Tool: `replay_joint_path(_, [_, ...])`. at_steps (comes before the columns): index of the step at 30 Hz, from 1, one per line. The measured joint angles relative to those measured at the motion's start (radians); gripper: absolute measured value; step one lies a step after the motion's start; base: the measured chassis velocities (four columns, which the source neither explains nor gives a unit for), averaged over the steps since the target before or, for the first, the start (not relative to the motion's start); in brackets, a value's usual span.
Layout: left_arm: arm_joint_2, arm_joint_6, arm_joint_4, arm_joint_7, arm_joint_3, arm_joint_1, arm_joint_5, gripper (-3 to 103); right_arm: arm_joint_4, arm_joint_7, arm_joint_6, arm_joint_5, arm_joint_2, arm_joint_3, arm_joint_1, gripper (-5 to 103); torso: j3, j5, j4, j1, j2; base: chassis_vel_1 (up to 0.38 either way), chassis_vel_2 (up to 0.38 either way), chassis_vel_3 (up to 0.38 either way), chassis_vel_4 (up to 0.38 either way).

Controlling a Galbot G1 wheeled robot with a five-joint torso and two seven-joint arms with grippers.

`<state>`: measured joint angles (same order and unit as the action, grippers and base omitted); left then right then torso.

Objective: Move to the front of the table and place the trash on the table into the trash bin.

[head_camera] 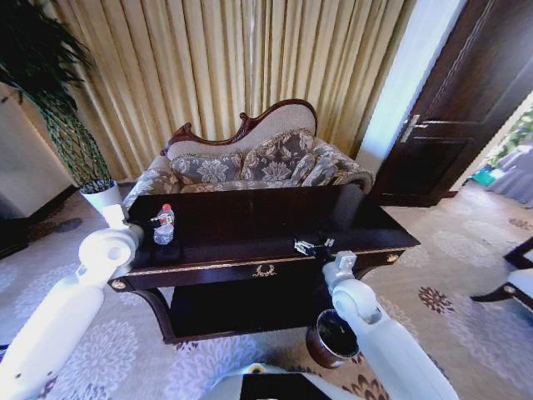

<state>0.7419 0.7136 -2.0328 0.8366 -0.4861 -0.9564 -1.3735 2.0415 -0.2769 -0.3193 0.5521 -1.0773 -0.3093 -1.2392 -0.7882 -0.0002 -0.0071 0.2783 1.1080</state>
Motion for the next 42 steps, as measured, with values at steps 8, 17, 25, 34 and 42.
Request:
replay_joint_path(8, [0.004, -0.001, 0.005, -0.001, 0.003, 0.005, -0.027, 100, -0.001, 0.0, 0.003, 0.003, -0.002, -0.001, 0.0, 100, 0.0, 0.0001, -0.0001, 0.0, 0.0, 0.0, 0.0, 0.0, 0.0])
replay_joint_path(17, [0.006, -0.001, 0.002, -0.003, -0.001, -0.001, -0.028, 100, 0.026, -0.004, 0.02, 0.062, 0.005, -0.006, 0.034, 100, 0.0, 0.0003, 0.0, 0.0, 0.0, 0.0, 0.0, 0.0, 0.0])
replay_joint_path(25, [0.011, -0.001, 0.007, -0.004, -0.001, -0.006, -0.029, 100, 0.047, -0.007, 0.022, 0.066, 0.032, -0.016, 0.073, 100, 0.0, 0.0002, -0.0001, 0.0, 0.0, 0.0, 0.0, 0.0, 0.0])
replay_joint_path(34, [0.014, -0.001, 0.016, -0.004, -0.002, -0.006, -0.055, 100, 0.04, -0.007, 0.021, 0.087, 0.053, -0.01, 0.12, 100, 0.0, 0.0002, -0.0001, 0.0, 0.0, 0.0, 0.0, 0.0, 0.0])
replay_joint_path(42, [0.015, -0.001, 0.023, -0.004, -0.002, -0.003, -0.068, 101, 0.038, -0.007, 0.02, 0.101, 0.054, -0.01, 0.126, 100, 0.0, 0.0002, -0.0001, 0.0, 0.0, 0.0, 0.0, 0.0, 0.0])
